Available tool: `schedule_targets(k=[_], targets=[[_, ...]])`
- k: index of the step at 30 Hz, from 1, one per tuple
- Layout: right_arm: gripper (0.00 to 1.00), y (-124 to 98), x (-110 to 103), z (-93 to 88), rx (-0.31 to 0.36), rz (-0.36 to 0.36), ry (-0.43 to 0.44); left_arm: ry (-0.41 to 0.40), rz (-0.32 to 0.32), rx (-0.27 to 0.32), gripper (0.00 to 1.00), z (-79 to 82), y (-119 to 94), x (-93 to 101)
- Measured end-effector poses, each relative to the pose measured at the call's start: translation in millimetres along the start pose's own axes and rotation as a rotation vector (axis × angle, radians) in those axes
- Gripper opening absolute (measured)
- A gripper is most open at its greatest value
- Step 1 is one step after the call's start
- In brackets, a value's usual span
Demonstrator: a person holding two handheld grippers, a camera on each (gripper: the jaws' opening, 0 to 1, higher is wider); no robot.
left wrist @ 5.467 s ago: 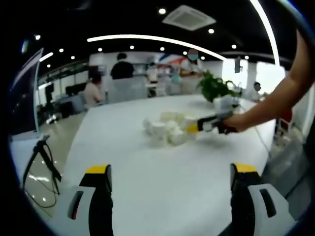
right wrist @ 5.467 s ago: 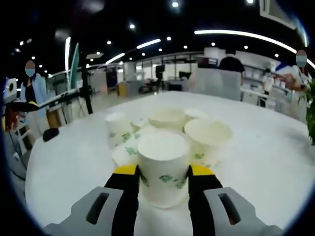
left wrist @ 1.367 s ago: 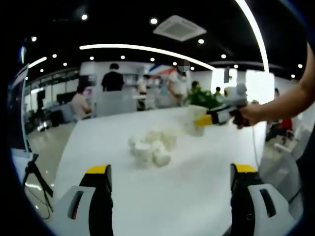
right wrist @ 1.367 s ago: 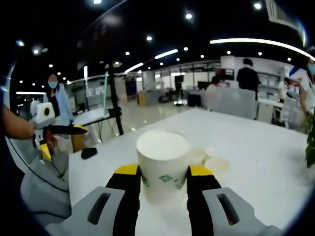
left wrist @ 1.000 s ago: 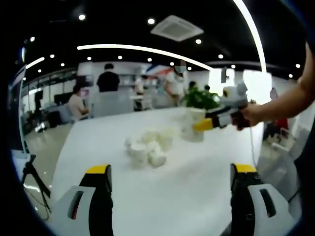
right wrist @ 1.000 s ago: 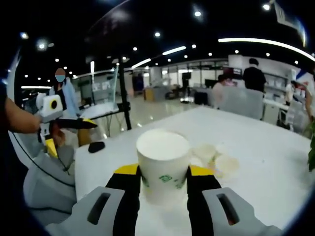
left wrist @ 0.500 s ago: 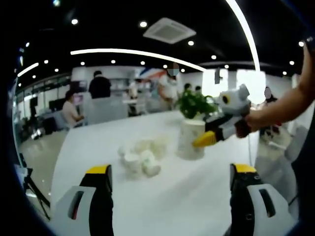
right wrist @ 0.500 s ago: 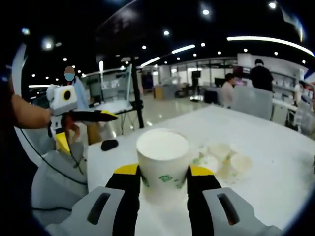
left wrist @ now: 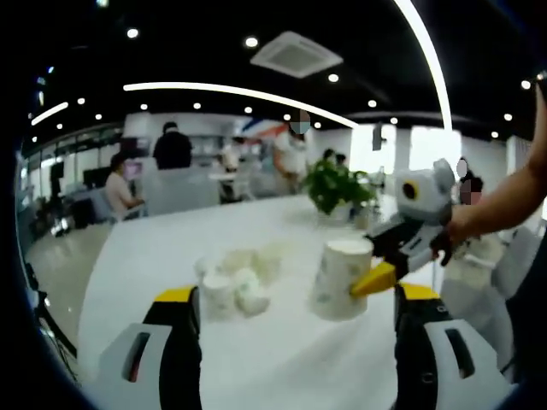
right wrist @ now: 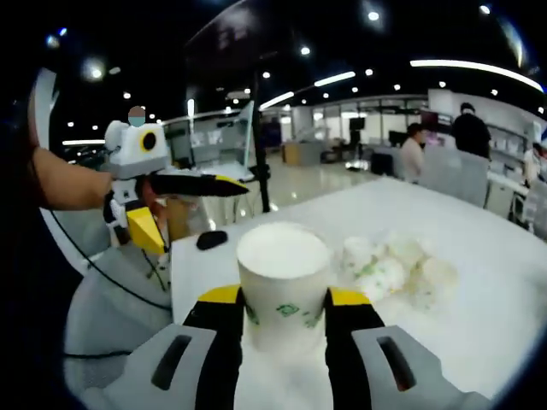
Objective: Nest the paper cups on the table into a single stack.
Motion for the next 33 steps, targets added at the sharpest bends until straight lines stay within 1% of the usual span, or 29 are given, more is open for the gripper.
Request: schedule_targets(k=[6,12,15,17,20,22,24,27,30,33], targets=[[0.34,0.3,-11.7,0.3,0.001,0.030,0.006,0.031,-0.036,-0.002,0.87,6.7,9.6,15.8],[0.34,-1.0,-21.3,1.8,0.000,0.051,-0.006,0.054,-0.065,-0.016,0.80,7.9,16.4,26.6],[0.34,-1.1,-24.7,1.2,-0.003,0.060,-0.005,0.060,-0.073,-0.016,0.73,8.4,17.7,29.6],[0.34,-0.9,-26.5,0.7,-0.004,0.066,-0.004,0.062,-0.091,-0.016,0.68,8.3,19.2,34.2],[0.34,-1.4,-30.7,0.9,-0.006,0.084,0.005,0.078,-0.117,-0.039,0.62,3.5,22.1,41.5],[0.34,-1.4,-33.8,-0.1,-0.017,0.093,-0.012,0.083,-0.123,-0.043,0.59,3.7,22.8,44.2],[0.34,-1.2,-34.4,0.2,-0.019,0.096,-0.021,0.087,-0.138,-0.049,0.50,3.3,22.7,46.6],[0.34,-1.6,-34.7,3.2,-0.014,0.098,-0.026,0.083,-0.160,-0.047,0.44,4.6,23.3,51.5],[0.34,-1.7,-35.2,5.2,-0.012,0.101,-0.036,0.076,-0.178,-0.046,0.40,6.8,24.7,55.8],[0.34,-1.8,-37.9,6.3,-0.009,0.111,-0.052,0.076,-0.193,-0.047,0.39,8.6,27.0,58.9]])
Point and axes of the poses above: the point that each gripper's makers call its tool centre point, and the gripper's own axes: y roughly forward along the fingers, x roughly to its right, z roughly out of its top, the point moved 1 cm from there along -y, roughly backward along the fingers, and after that the axes turned 3 degrees about -x, right-handed, at the moved point
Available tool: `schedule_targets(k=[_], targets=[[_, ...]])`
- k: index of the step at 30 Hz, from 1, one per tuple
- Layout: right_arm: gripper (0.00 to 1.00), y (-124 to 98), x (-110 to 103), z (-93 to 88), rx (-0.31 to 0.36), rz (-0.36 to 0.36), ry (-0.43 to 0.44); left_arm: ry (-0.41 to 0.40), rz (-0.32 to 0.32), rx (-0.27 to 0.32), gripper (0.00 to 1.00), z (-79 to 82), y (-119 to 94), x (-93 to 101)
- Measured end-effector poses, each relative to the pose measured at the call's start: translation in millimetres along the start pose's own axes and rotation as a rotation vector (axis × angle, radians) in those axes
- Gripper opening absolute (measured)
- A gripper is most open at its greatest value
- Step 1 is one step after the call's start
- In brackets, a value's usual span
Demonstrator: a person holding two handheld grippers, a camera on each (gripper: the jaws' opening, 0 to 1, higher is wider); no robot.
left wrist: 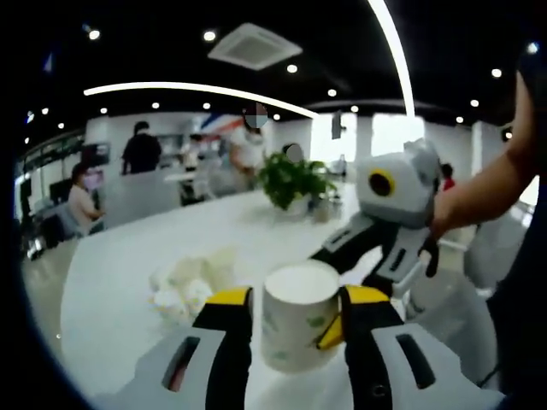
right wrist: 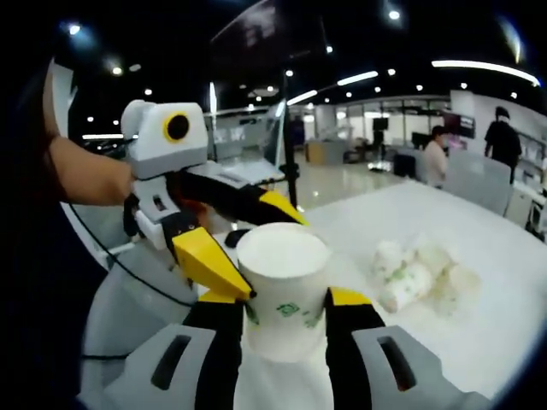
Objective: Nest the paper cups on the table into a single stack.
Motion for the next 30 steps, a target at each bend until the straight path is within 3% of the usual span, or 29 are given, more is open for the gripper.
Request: schedule_targets(k=[22,27,30], targets=[[0.38,-3.2,-0.1,2.1,0.002,0.010,-0.062,-0.001,-0.050,-0.010,0.36,5.5,5.0,5.0],[0.50,-15.0,13.4,0.9,0.009,-0.042,-0.065,0.013,-0.047,0.002,0.36,12.6,1.3,0.1],[0.65,-23.9,21.9,-0.4,0.034,-0.077,-0.060,0.014,-0.045,0.010,0.36,15.7,-2.0,-4.2]])
Point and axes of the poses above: the point that each gripper's makers call its tool centre point, and the gripper's own axes: y roughly forward along the fingers, x roughly to its right, z roughly out of its top, the point moved 1 cm from there along -y, roughly backward along the fingers, and after that the axes turned 3 degrees about -x, right-handed, at the moved point
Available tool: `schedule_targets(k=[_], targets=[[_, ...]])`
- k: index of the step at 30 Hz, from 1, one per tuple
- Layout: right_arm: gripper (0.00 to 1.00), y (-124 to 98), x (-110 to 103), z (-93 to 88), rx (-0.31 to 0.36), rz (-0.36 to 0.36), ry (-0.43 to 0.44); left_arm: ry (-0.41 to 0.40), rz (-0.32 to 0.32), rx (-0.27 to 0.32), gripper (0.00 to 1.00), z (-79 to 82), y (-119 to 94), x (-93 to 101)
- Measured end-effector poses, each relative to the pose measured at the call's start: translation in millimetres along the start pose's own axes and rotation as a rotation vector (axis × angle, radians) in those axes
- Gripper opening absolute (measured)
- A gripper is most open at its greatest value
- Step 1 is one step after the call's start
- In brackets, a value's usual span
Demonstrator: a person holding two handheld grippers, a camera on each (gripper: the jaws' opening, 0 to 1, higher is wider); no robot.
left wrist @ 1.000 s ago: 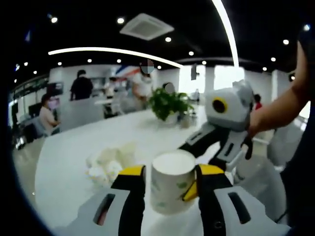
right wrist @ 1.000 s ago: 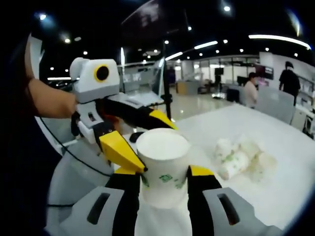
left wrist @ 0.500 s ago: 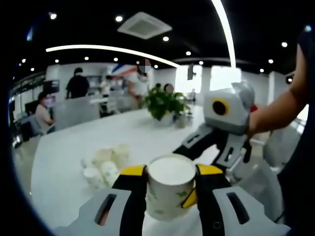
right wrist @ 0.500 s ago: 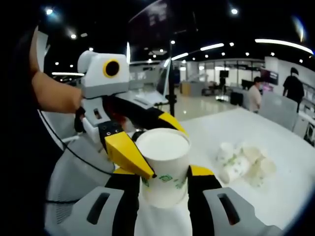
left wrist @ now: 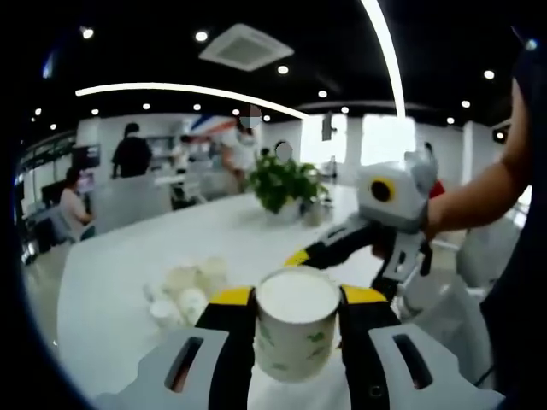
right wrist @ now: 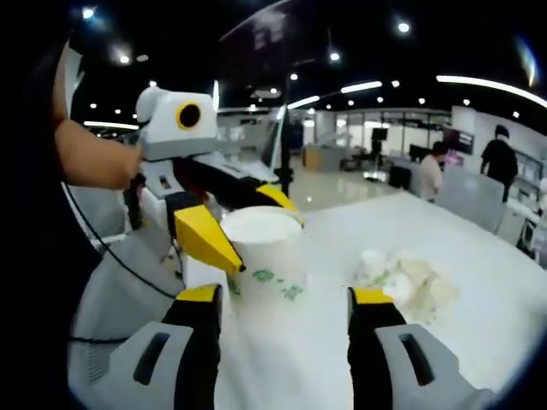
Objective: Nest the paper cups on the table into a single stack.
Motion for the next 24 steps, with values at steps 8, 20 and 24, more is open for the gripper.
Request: schedule_targets(k=[8,20,24], targets=[[0.95,-23.3,17.4,-8.2,0.043,-0.078,0.050,0.002,-0.003,0.021,0.36,8.5,-5.4,-2.7],[0.93,-35.9,6.8,-16.8,0.088,-0.088,0.073,0.002,-0.063,0.081,0.36,24.6,-1.7,10.7],[0.71,-33.5,-4.9,-13.6,0.093,-0.027,0.099,-0.026,-0.062,0.136,0.36,35.0,-1.4,10.5]])
Point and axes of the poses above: the point that each gripper's makers call its tool centre point, and the gripper's own axes: y roughly forward along the fingers, x roughly to its right, z roughly out of its top, the point moved 1 cm from there along -y, roughly backward along the fingers, and after that the axes turned 3 degrees about -x, right-handed, at the moved point
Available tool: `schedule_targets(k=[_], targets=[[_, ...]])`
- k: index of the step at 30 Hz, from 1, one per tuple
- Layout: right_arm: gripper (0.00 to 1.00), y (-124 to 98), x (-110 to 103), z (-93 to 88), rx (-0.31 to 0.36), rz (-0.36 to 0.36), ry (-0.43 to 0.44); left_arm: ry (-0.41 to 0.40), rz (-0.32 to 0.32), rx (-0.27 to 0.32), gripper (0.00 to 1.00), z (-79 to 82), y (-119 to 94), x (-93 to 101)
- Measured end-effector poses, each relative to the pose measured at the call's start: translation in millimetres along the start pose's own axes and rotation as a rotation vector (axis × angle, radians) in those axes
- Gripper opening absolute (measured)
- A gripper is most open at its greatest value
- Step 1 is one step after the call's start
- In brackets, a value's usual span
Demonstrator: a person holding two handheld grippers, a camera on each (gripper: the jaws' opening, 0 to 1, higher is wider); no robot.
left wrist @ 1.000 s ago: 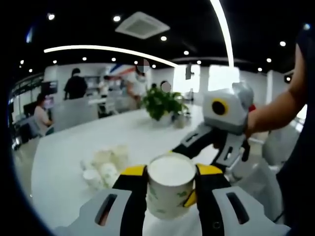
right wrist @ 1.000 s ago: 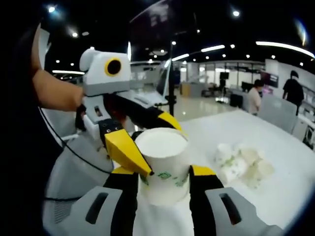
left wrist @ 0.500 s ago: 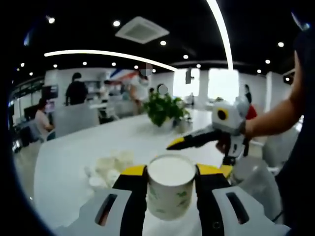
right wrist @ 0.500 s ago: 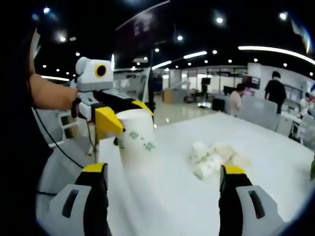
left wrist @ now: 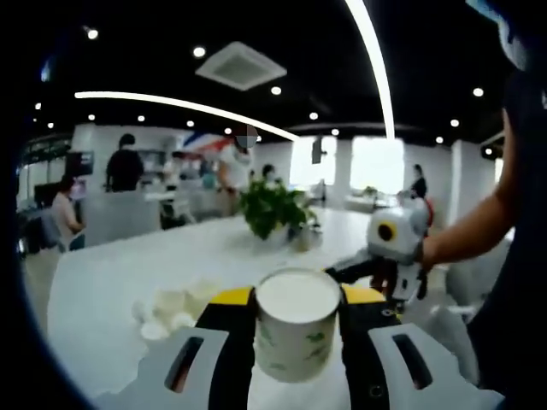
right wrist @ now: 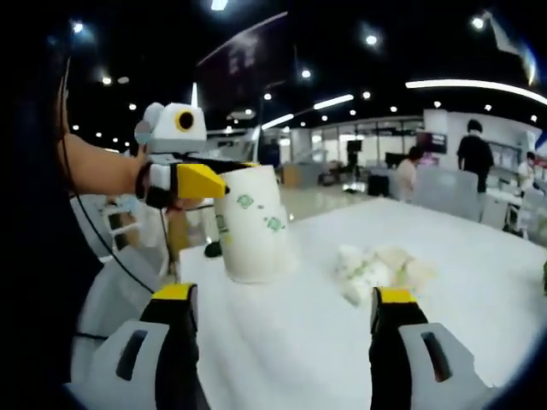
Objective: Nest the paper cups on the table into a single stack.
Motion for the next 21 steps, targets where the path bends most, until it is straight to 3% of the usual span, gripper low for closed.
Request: schedule_targets(k=[4,10,17,21], targets=[[0.56,4.3,-13.8,6.6,0.010,0.056,0.016,-0.047,-0.010,0.044,0.36,5.9,-0.9,0.5],[0.51,11.2,-22.4,20.8,0.051,0.099,0.063,-0.088,-0.002,0.090,0.36,11.6,-6.8,-3.3],[0.44,6.5,-22.9,37.3,0.098,0.135,0.121,-0.103,-0.014,0.103,0.36,12.4,-15.0,-3.8],[0.38,-2.2,-21.3,48.3,0.127,0.172,0.148,-0.108,-0.061,0.068,0.36,4.8,-25.2,-1.6]])
Point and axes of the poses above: the point that each gripper's makers call its tool centre point, and the gripper's own axes: y roughly forward along the fingers, x roughly to its right, z roughly out of its top, the point moved 1 cm from there along -y, roughly backward along the fingers, and after that the axes turned 3 degrees about -x, right-handed, at the moved point
